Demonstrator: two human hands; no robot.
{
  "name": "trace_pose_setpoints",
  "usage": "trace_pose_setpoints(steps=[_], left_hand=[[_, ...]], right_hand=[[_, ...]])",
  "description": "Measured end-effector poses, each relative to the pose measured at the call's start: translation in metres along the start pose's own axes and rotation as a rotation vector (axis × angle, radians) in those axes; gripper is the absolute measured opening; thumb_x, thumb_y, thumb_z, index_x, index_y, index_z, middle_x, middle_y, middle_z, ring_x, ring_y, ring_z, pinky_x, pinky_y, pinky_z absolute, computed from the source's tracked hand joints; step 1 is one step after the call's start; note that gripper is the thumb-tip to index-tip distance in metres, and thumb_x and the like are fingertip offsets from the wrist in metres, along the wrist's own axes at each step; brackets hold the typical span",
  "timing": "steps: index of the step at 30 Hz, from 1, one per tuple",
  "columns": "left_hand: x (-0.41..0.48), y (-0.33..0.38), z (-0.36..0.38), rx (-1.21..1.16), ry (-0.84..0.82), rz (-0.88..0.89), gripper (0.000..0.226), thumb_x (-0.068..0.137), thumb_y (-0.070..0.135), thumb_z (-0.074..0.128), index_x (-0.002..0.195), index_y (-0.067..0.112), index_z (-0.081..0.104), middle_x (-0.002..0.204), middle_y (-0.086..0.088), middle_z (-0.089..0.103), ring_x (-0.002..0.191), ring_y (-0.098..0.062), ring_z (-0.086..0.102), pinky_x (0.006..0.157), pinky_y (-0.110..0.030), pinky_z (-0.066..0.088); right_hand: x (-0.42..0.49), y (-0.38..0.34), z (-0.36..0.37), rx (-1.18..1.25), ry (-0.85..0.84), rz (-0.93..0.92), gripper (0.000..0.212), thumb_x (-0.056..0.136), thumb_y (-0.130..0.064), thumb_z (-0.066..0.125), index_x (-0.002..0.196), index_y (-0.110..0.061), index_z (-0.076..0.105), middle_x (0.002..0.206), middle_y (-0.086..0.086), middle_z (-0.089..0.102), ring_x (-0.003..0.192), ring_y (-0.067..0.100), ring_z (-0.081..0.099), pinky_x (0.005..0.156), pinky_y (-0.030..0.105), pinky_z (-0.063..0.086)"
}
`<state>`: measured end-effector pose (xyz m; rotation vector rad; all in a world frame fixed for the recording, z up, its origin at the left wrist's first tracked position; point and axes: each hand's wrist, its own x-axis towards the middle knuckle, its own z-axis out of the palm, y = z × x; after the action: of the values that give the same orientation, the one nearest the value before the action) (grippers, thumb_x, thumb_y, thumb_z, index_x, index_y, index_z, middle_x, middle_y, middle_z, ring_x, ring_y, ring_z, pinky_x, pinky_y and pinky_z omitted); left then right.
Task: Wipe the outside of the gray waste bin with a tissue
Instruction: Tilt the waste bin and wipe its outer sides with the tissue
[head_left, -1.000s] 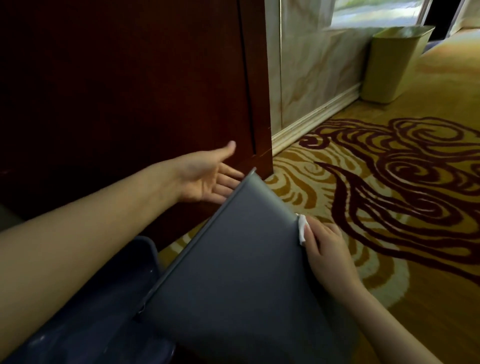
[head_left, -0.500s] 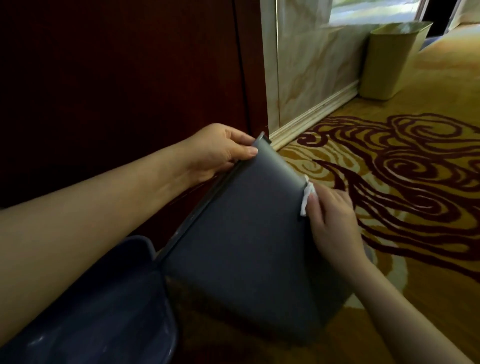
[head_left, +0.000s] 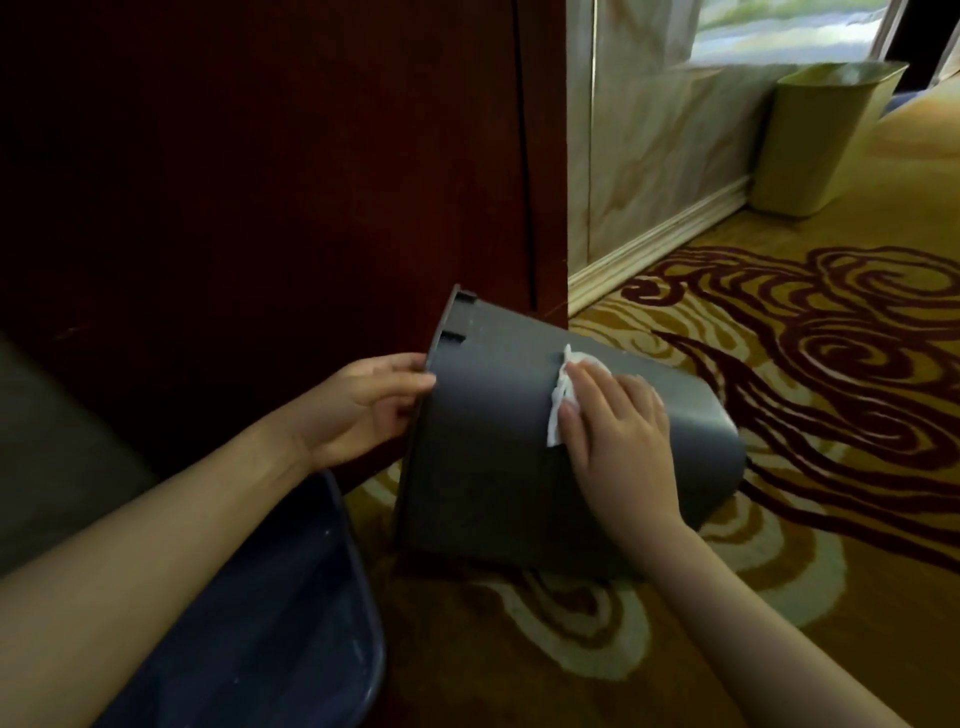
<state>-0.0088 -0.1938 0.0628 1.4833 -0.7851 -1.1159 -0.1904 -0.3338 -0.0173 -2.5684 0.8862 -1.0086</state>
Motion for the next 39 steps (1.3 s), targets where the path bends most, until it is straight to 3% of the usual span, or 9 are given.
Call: trace_pose_setpoints(steps=[6, 12, 16, 18, 22, 24, 32, 35, 39], left_hand=[[-0.001, -0.006, -0.006, -0.262, 0.182, -0.225, 0.052, 0.09, 0.053, 0.038, 0.119, 0.015, 0.056, 0.108, -0.01, 0.072, 0.1, -0.024, 0.069, 0.068, -0.034, 0.058], [-0.006, -0.026, -0.011, -0.348, 0.237, -0.23, 0.044, 0.096, 0.044, 0.031, 0.121, 0.018, 0.057, 0.102, -0.008, 0.075, 0.094, -0.022, 0.071, 0.067, -0.036, 0.056], [-0.012, -0.04, -0.013, -0.401, 0.265, -0.233, 0.035, 0.097, 0.032, 0.036, 0.114, 0.014, 0.062, 0.095, -0.008, 0.076, 0.087, -0.021, 0.073, 0.063, -0.035, 0.057], [-0.017, -0.046, -0.017, -0.464, 0.256, -0.238, 0.034, 0.096, 0.031, 0.038, 0.111, 0.013, 0.063, 0.093, -0.01, 0.076, 0.086, -0.023, 0.073, 0.065, -0.037, 0.057], [-0.027, -0.056, -0.021, -0.592, 0.211, -0.193, 0.039, 0.096, 0.033, 0.036, 0.119, 0.014, 0.061, 0.098, -0.012, 0.075, 0.087, -0.021, 0.072, 0.068, -0.035, 0.058], [-0.028, -0.06, -0.022, -0.597, 0.212, -0.173, 0.045, 0.097, 0.039, 0.03, 0.124, 0.016, 0.057, 0.102, -0.01, 0.074, 0.091, -0.019, 0.071, 0.068, -0.033, 0.057], [-0.028, -0.061, -0.021, -0.524, 0.177, -0.218, 0.06, 0.094, 0.056, 0.02, 0.118, 0.017, 0.058, 0.104, -0.01, 0.074, 0.094, -0.022, 0.071, 0.072, -0.037, 0.054], [-0.03, -0.059, -0.019, -0.512, 0.195, -0.219, 0.046, 0.097, 0.04, 0.032, 0.125, 0.012, 0.056, 0.112, -0.012, 0.07, 0.097, -0.023, 0.069, 0.073, -0.037, 0.056], [-0.029, -0.06, -0.016, -0.528, 0.215, -0.196, 0.035, 0.096, 0.025, 0.04, 0.123, 0.01, 0.057, 0.109, -0.01, 0.071, 0.094, -0.021, 0.071, 0.075, -0.035, 0.056]], right_hand=[[-0.019, -0.017, 0.013, -0.018, -0.069, -0.072, 0.042, 0.093, -0.034, 0.04, 0.129, -0.016, 0.05, 0.131, 0.006, 0.056, 0.123, 0.025, 0.047, 0.105, 0.041, 0.028], [-0.028, -0.023, 0.01, 0.172, -0.053, -0.035, 0.04, 0.091, -0.027, 0.041, 0.127, -0.015, 0.053, 0.129, 0.003, 0.058, 0.12, 0.02, 0.047, 0.099, 0.042, 0.043], [-0.008, -0.05, 0.009, 0.362, 0.027, 0.04, 0.039, 0.091, -0.025, 0.039, 0.125, -0.013, 0.054, 0.125, 0.001, 0.06, 0.118, 0.013, 0.043, 0.095, 0.027, 0.035], [0.005, -0.076, 0.015, 0.356, -0.033, -0.083, 0.036, 0.091, -0.022, 0.043, 0.123, -0.012, 0.056, 0.124, 0.004, 0.06, 0.115, 0.016, 0.045, 0.093, 0.026, 0.035], [0.014, -0.119, 0.04, 0.148, -0.347, -0.436, 0.033, 0.088, -0.011, 0.057, 0.119, -0.002, 0.058, 0.125, 0.017, 0.058, 0.11, 0.034, 0.05, 0.095, 0.042, 0.04], [0.012, -0.122, 0.045, 0.045, -0.364, -0.492, 0.034, 0.082, -0.008, 0.065, 0.116, -0.001, 0.06, 0.126, 0.019, 0.057, 0.11, 0.037, 0.051, 0.095, 0.045, 0.041], [-0.001, -0.1, 0.029, -0.111, -0.383, -0.469, 0.037, 0.095, -0.025, 0.041, 0.127, -0.012, 0.054, 0.133, 0.004, 0.055, 0.121, 0.022, 0.047, 0.111, 0.037, 0.022], [-0.001, -0.078, 0.012, -0.153, -0.385, -0.362, 0.037, 0.094, -0.029, 0.039, 0.127, -0.019, 0.053, 0.133, -0.002, 0.055, 0.121, 0.016, 0.045, 0.111, 0.035, 0.021], [0.002, -0.069, 0.008, -0.139, -0.344, -0.248, 0.034, 0.094, -0.024, 0.044, 0.125, -0.015, 0.055, 0.131, 0.001, 0.057, 0.117, 0.019, 0.047, 0.102, 0.033, 0.034]])
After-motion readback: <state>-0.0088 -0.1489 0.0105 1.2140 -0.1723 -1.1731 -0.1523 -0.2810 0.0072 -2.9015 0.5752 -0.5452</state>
